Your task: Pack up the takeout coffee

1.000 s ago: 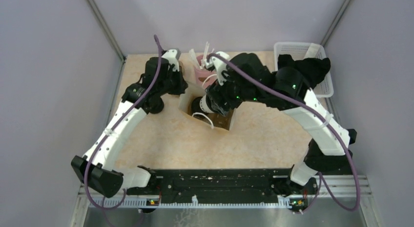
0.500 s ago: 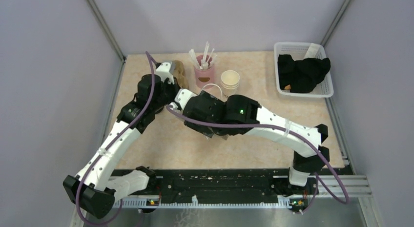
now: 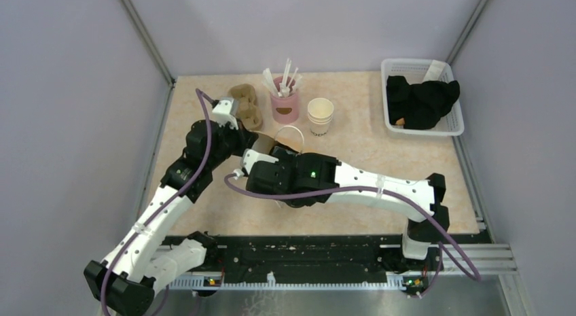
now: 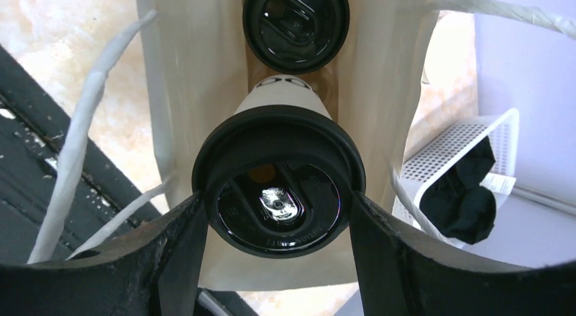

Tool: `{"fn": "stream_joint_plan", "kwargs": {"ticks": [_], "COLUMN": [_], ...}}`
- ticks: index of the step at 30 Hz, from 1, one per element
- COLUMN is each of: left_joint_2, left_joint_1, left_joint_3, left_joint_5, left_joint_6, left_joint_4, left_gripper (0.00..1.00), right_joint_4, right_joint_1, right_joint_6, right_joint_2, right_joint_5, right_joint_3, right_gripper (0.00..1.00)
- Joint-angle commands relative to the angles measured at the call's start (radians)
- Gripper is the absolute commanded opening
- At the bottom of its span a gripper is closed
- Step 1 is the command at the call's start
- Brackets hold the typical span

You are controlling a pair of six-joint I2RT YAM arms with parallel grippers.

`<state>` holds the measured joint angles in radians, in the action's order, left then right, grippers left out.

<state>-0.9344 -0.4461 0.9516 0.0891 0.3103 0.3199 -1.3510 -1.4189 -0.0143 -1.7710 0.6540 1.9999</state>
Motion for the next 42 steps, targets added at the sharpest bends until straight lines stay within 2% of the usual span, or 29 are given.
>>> {"fn": "stream_joint_plan", "kwargs": {"ticks": [1, 7, 16, 21, 27, 42], "left_joint_2": [0.064, 0.12, 0.198, 0.22, 0.249, 0.241], "left_joint_1": [-0.001, -0.002, -0.002, -0.001, -0.002, -0.001], "left_joint_3": [-0.05, -0.117, -0.181, -0.201, -0.232, -0.243], "left_joint_5": [0.011, -0.003, -0.006, 0.008, 0.013, 0.071], "left_joint_6": [-0.001, 0.029, 0.058, 0.068, 0.075, 0.09], "left_joint_4": [-0.139, -0.17, -0.17, -0.155, -0.146, -0.137], "left_gripper": [0.0, 0.0, 0.0, 0.0, 0.0, 0.0], "right_joint_4": [0.006, 0.037, 0.288, 0.315, 0.273, 0.466], "right_joint_1": [-0.007, -0.006, -0.005, 0.025, 0.074, 0.154], "right_joint_6": [0.01, 0.035, 0.216, 0.206, 0.174, 0.305], "right_joint_2": [-0.005, 0.005, 0.114, 0.126, 0.149, 0.182], "right_joint_5": [0.109, 0.166, 0.031, -0.035, -0.015, -0.036], "right_joint_3": [-0.017, -0.128, -0.316, -0.324, -0.339, -0.491], "right_gripper": [0.26, 0.23, 0.21, 0.2, 0.2, 0.19]}}
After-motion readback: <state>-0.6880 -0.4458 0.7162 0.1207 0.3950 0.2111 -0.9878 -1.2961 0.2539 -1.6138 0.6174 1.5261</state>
